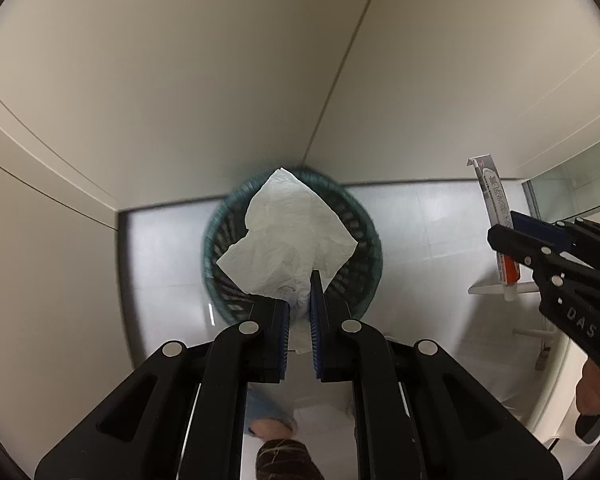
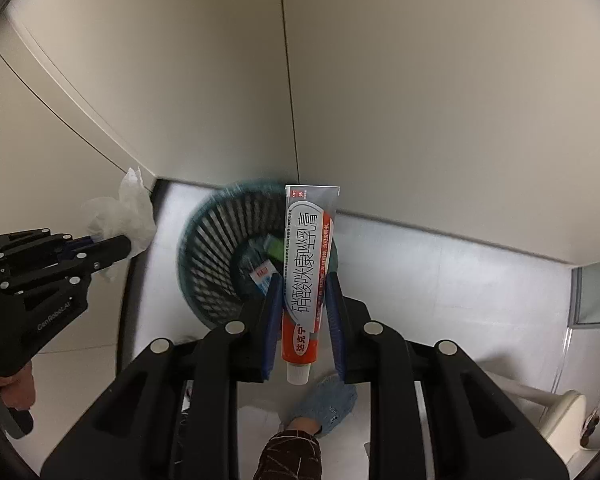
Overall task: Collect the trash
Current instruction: 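Carry the tissue and toothpaste tube down over the wastebasket, then open the left tool to drop the tissue while the right tool releases the tube, then raise both open tools from the basket back up to the counter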
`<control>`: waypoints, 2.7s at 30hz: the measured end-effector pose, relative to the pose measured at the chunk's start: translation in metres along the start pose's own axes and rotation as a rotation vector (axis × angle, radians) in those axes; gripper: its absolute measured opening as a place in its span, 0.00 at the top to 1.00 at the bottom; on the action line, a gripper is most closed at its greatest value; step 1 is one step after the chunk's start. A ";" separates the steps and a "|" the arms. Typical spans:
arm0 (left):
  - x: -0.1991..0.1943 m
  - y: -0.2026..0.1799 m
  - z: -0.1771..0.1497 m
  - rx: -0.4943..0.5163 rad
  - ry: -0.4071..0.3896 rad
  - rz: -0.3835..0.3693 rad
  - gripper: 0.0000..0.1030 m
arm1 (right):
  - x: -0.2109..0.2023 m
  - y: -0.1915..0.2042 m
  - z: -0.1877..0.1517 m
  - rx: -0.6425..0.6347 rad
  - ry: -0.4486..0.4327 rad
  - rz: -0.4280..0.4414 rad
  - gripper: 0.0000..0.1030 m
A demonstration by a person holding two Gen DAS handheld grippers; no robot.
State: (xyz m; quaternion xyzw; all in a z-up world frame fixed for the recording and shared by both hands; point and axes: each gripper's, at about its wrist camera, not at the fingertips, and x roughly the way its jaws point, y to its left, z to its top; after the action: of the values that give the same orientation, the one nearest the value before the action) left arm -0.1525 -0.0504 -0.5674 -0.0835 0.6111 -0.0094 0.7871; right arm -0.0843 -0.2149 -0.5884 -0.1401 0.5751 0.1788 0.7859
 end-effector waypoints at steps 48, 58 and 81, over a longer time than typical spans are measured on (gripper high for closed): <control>0.098 0.064 -0.027 -0.086 -0.022 0.069 0.10 | 0.145 0.041 -0.005 0.016 0.036 0.107 0.80; 0.087 0.094 -0.023 -0.096 -0.021 0.099 0.06 | 0.186 0.060 -0.001 0.049 0.092 0.095 0.79; 0.056 0.090 -0.020 -0.111 -0.015 0.085 0.06 | 0.117 0.042 0.004 0.049 0.015 0.063 0.07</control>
State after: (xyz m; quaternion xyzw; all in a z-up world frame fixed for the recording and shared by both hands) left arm -0.1652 0.0290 -0.6384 -0.1012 0.6078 0.0586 0.7854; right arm -0.0677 -0.1617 -0.6996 -0.1039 0.5894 0.1883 0.7787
